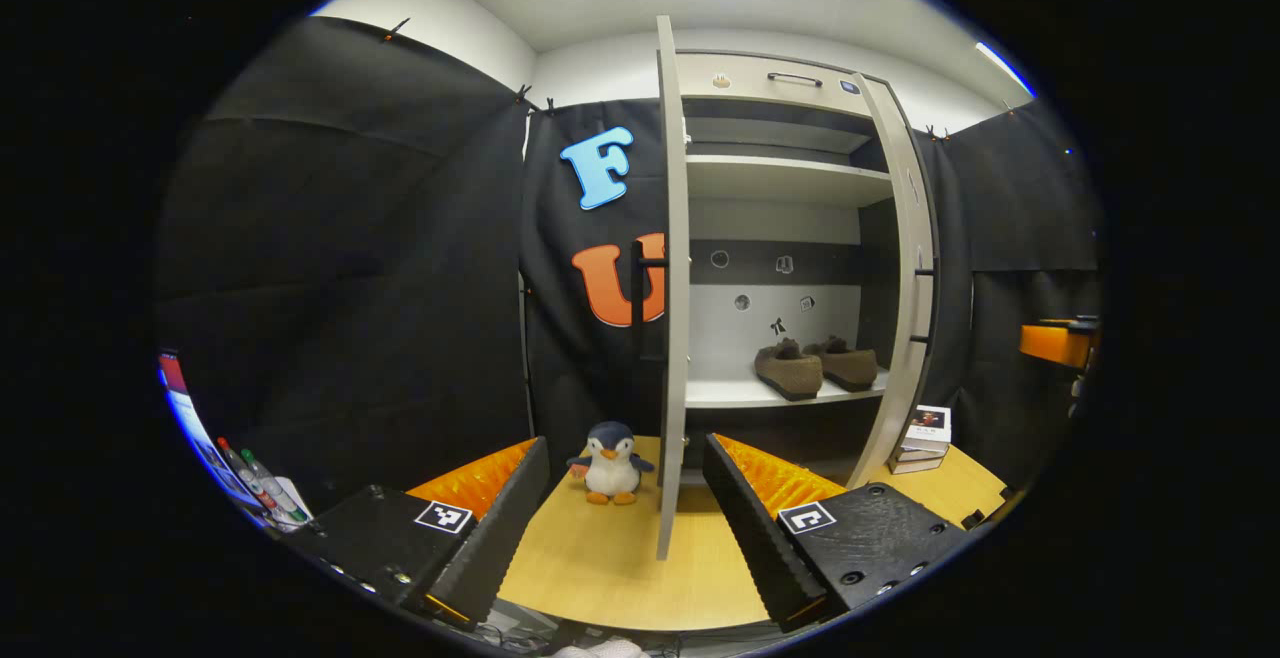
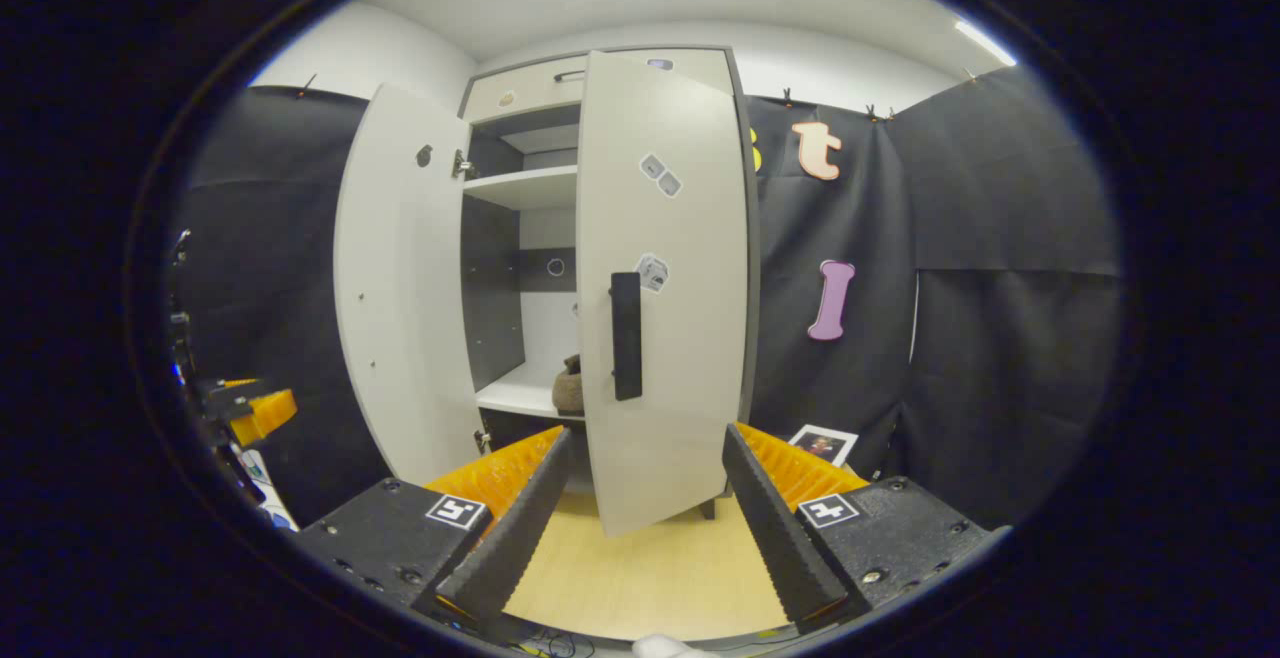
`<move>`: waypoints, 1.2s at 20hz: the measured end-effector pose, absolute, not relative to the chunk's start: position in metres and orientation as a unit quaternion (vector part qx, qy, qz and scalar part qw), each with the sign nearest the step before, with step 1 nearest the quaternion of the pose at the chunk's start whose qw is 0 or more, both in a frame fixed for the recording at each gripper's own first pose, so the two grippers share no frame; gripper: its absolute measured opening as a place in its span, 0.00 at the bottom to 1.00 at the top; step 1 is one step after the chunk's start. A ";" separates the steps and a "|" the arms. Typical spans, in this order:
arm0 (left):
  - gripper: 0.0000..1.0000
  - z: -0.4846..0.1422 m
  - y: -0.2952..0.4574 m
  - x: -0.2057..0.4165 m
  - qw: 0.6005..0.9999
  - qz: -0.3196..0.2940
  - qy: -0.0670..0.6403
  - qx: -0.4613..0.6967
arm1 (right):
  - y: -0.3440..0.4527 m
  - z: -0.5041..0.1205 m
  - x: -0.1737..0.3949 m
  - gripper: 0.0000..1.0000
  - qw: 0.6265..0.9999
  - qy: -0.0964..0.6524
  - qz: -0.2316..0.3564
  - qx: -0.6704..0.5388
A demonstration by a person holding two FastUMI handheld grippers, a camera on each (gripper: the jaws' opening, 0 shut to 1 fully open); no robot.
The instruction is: Grab one shoe with the right hand and put it into the shoe cabinet, grab the other shoe with the left hand and put it into the shoe cabinet; then close the right door with the right hand and the left door with the left hand.
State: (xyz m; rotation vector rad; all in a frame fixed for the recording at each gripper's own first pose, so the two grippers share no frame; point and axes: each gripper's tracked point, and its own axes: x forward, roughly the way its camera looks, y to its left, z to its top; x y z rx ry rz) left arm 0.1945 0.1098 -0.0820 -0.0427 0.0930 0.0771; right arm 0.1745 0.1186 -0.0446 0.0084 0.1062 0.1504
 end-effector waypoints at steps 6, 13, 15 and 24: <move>0.95 -0.049 0.165 0.268 0.998 0.056 0.020 0.002 | 0.116 -0.084 0.119 0.99 0.995 0.091 0.042 0.006; 0.95 -0.035 0.181 0.335 0.998 0.069 0.016 0.003 | 0.104 -0.106 0.086 0.99 0.992 0.119 0.004 0.038; 0.95 -0.034 0.174 0.341 0.998 0.060 0.016 0.004 | 0.094 -0.104 0.084 0.99 0.992 0.118 -0.005 0.040; 0.87 -0.031 0.152 0.338 0.998 0.053 0.006 0.036 | 0.077 -0.084 0.079 0.99 0.994 0.098 -0.013 0.040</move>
